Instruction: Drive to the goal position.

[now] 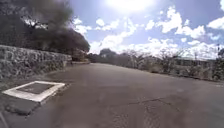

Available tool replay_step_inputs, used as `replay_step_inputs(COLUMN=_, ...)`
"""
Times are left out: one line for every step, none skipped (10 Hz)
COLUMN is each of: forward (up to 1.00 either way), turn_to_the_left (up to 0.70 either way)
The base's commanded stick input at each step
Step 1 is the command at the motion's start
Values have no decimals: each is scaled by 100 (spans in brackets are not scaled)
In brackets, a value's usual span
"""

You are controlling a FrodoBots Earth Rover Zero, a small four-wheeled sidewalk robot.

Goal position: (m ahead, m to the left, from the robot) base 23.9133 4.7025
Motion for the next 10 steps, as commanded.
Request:
replay_step_inputs(forward=50, turn_to_the_left=0)
replay_step_inputs(forward=50, turn_to_the_left=0)
replay_step_inputs(forward=50, turn_to_the_left=0)
replay_step_inputs(forward=50, turn_to_the_left=0)
replay_step_inputs(forward=50, turn_to_the_left=0)
replay_step_inputs(forward=50, turn_to_the_left=0)
replay_step_inputs(forward=50, turn_to_the_left=0)
replay_step_inputs(forward=50, turn_to_the_left=50)
replay_step_inputs(forward=50, turn_to_the_left=50)
replay_step_inputs(forward=50, turn_to_the_left=50)
